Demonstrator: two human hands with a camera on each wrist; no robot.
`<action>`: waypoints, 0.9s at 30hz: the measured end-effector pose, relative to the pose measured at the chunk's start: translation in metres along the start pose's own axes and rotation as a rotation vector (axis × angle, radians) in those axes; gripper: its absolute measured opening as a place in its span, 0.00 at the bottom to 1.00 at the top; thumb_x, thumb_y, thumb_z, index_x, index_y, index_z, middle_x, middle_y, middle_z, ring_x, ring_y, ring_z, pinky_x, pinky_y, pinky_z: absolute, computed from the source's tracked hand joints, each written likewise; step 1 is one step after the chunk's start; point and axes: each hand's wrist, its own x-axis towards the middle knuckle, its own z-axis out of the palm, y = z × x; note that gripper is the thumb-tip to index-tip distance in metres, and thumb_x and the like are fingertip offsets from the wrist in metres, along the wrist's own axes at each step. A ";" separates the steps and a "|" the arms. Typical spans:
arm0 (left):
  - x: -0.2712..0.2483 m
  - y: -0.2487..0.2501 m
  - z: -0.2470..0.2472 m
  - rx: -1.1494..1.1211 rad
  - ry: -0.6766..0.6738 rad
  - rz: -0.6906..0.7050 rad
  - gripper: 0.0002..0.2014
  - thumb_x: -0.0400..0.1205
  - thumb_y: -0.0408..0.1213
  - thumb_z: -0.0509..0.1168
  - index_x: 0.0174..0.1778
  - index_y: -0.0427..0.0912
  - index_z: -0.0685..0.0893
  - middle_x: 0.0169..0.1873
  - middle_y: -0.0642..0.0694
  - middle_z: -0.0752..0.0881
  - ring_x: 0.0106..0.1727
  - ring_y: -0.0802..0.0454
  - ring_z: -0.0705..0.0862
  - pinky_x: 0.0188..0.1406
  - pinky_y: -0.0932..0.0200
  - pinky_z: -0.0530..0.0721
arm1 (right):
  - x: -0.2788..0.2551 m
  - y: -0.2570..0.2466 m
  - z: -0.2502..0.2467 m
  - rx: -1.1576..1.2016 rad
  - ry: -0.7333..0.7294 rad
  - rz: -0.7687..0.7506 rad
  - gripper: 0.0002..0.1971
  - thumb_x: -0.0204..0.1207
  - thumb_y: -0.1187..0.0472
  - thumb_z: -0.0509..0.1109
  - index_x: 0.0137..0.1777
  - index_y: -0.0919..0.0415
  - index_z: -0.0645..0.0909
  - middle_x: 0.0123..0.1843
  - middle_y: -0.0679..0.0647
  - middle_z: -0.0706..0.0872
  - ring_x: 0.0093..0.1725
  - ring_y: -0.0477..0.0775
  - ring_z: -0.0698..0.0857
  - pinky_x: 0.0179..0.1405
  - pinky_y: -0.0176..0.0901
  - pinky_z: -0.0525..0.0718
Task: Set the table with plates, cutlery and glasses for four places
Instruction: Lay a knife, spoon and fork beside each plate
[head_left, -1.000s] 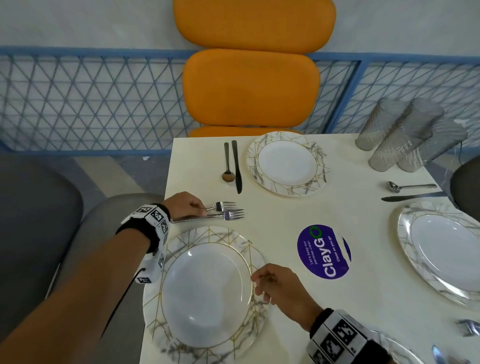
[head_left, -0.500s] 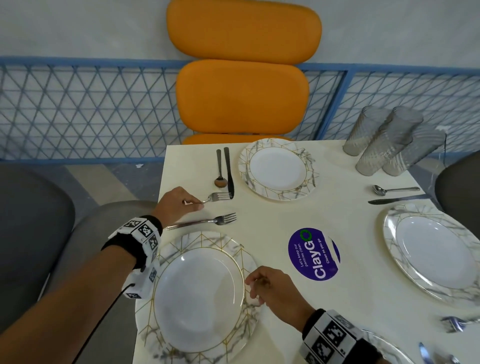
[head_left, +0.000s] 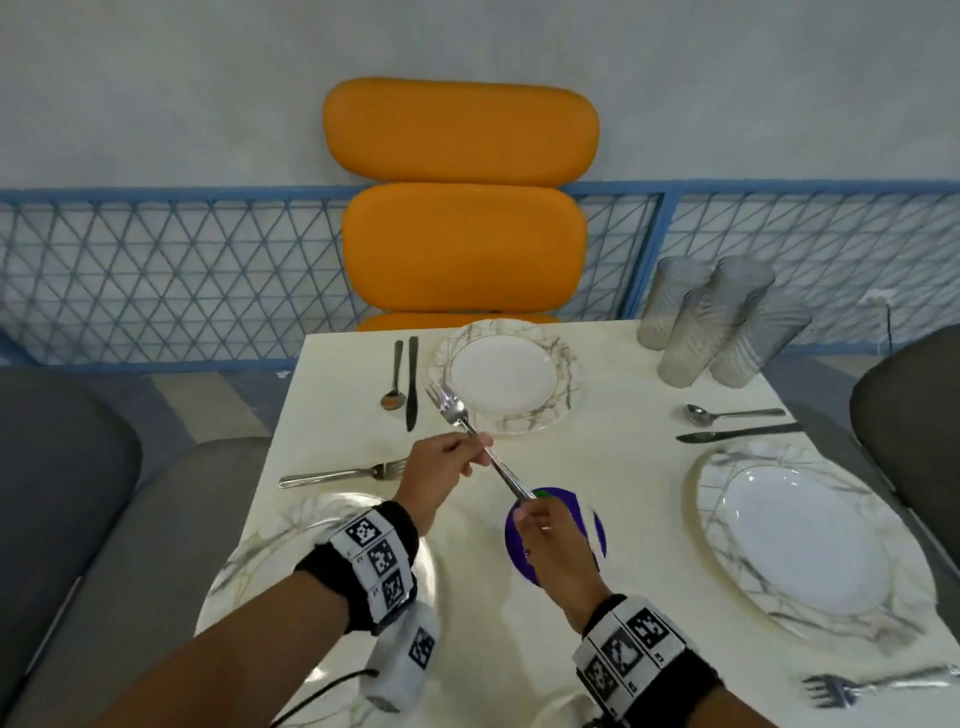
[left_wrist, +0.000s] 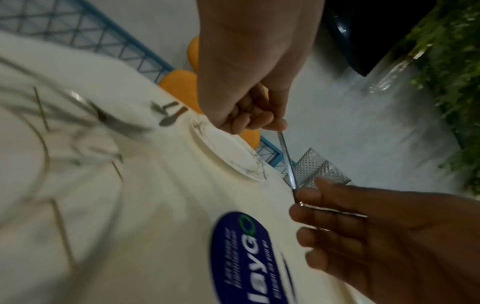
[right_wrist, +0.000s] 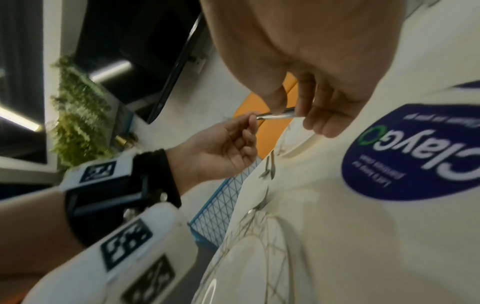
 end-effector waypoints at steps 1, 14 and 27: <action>-0.001 -0.003 0.012 -0.058 0.004 -0.028 0.09 0.78 0.38 0.69 0.43 0.36 0.90 0.30 0.49 0.87 0.29 0.57 0.73 0.28 0.68 0.70 | 0.005 0.002 -0.013 0.067 0.030 0.031 0.06 0.81 0.61 0.61 0.52 0.63 0.76 0.38 0.51 0.79 0.36 0.48 0.76 0.41 0.37 0.77; -0.010 0.001 0.152 -0.493 -0.071 -0.324 0.05 0.81 0.36 0.65 0.43 0.40 0.85 0.29 0.48 0.86 0.26 0.59 0.75 0.28 0.66 0.71 | 0.070 -0.003 -0.131 0.896 0.340 -0.002 0.15 0.78 0.79 0.59 0.42 0.57 0.65 0.39 0.58 0.79 0.35 0.58 0.83 0.35 0.39 0.87; 0.033 0.012 0.163 0.466 -0.085 0.178 0.11 0.78 0.39 0.69 0.54 0.41 0.89 0.43 0.54 0.87 0.40 0.65 0.81 0.39 0.83 0.74 | 0.146 -0.020 -0.172 0.192 0.181 -0.321 0.17 0.77 0.78 0.61 0.38 0.54 0.68 0.37 0.53 0.77 0.22 0.39 0.79 0.23 0.29 0.80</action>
